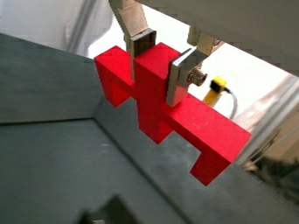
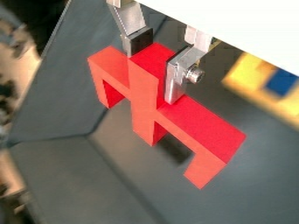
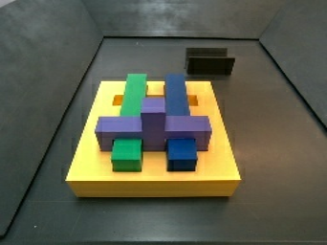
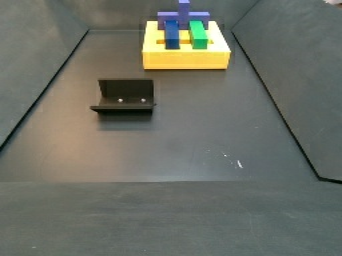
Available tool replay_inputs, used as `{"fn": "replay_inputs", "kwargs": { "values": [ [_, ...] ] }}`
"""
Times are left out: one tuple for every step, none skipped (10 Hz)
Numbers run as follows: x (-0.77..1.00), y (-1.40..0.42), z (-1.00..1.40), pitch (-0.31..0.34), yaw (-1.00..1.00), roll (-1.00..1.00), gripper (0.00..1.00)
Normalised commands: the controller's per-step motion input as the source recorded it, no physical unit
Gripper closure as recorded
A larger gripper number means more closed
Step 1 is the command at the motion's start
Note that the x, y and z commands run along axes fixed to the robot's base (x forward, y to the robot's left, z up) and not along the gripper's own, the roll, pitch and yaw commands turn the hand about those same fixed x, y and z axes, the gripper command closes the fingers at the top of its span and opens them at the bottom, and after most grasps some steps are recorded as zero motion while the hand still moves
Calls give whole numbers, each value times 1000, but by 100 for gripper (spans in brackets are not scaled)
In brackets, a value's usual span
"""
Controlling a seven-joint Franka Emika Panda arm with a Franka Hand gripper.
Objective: Pick up the red object. Move up. Place the red object on the fixture. Regrasp the red object. Move to above the board. Insert the red object.
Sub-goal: Move to above the board.
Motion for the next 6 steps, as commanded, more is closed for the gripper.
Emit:
{"fn": "replay_inputs", "kwargs": {
  "values": [
    [-1094, -1400, 242, 79, -101, -1000, 100],
    [-1075, -1400, 254, 91, -96, -1000, 100],
    [-1093, -1400, 262, 91, -88, -1000, 100],
    [-740, -911, 164, 89, -81, -1000, 100],
    [-282, -278, 34, 94, -72, -1000, 100],
    [-143, -144, 35, 91, -59, -1000, 100]
  ]
}}
